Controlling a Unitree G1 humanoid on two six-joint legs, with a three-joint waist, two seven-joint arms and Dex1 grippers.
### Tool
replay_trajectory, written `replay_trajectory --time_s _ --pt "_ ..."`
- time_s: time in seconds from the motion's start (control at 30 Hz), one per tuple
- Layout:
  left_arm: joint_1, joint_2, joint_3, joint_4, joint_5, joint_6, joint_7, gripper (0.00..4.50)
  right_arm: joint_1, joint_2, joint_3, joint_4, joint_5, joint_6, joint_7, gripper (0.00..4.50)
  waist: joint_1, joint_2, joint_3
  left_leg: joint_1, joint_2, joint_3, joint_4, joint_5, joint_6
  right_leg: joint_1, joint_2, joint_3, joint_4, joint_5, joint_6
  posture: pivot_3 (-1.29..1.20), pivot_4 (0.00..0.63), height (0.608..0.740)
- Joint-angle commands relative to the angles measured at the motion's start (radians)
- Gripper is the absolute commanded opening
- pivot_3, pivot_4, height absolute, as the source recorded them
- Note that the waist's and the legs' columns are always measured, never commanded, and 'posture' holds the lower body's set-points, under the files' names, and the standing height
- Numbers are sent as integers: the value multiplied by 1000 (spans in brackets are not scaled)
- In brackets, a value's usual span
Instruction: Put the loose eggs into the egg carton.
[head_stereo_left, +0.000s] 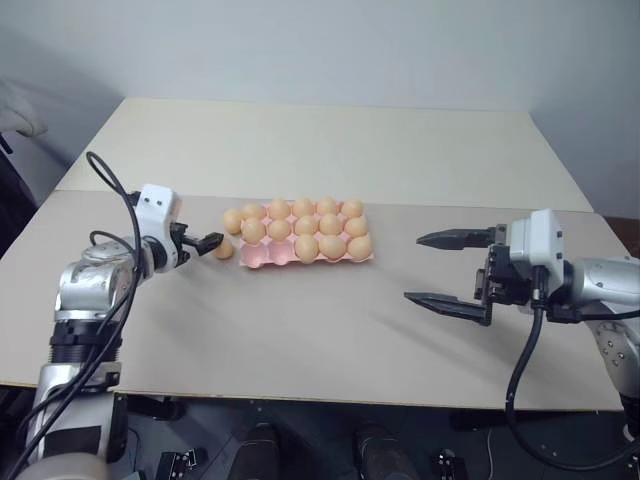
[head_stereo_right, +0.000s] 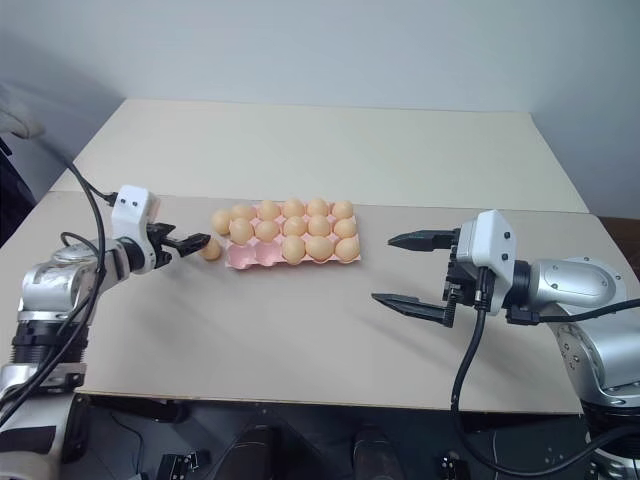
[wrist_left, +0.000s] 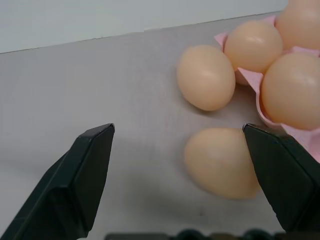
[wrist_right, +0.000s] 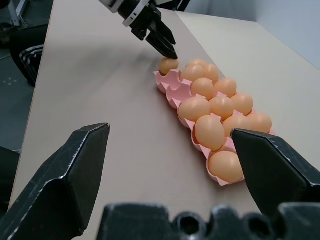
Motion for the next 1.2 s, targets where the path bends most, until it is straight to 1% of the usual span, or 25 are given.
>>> replay_trajectory --time_s 0.03,0.13,0.4,0.5,0.67,0.83,0.93,1.03,1.1,1.2 --pt "-14 -35 -9 37 24 -8 23 4441 -5 -5 -39 -35 15 -15 -7 4500 -1 0 0 0 0 0 0 0 0 0 0 0 0 0 0 0 150 740" --pt "-21 -68 18 29 9 19 42 4441 0 -8 -46 -39 19 -15 -7 4500 -4 0 0 0 0 0 0 0 0 0 0 0 0 0 0 0 150 740" --pt "8 -97 19 -1 12 54 76 4441 3 -6 -55 -43 21 -14 -11 4500 0 0 0 0 0 0 0 0 0 0 0 0 1 0 0 0 150 740" --pt "11 -102 24 -20 3 80 82 3806 -5 -1 -47 -46 20 -11 -18 4500 0 0 0 0 0 0 0 0 0 0 0 0 1 0 0 0 150 740" --pt "29 -87 43 -61 -5 90 69 2195 -9 7 -41 -48 25 -5 -32 4500 0 0 0 0 0 0 0 0 0 0 0 0 1 0 0 0 150 740" --pt "59 -48 75 -150 -25 130 46 2195 -11 12 -39 -53 29 -2 -41 4500 -1 0 0 0 0 -1 0 0 0 0 0 0 1 0 0 0 150 740" --pt "82 -3 84 -204 -36 137 13 2195 -8 16 -38 -60 32 0 -48 4500 -2 0 0 0 0 -1 0 0 0 -1 0 0 1 0 0 0 150 740" --pt "112 85 109 -271 -86 130 -100 2195 0 16 -41 -68 34 0 -52 4500 -3 0 0 -1 0 -1 0 0 0 -1 0 0 1 0 0 0 150 740" --pt "150 158 142 -312 -147 90 -240 2195 4 17 -43 -73 35 1 -57 4500 -4 0 0 0 0 -1 0 0 0 -1 0 0 1 0 0 0 150 740" --pt "183 231 158 -332 -193 19 -393 2195 13 19 -46 -81 36 -1 -60 4500 -5 0 0 0 0 -1 0 0 0 -1 0 0 0 0 0 0 150 740"
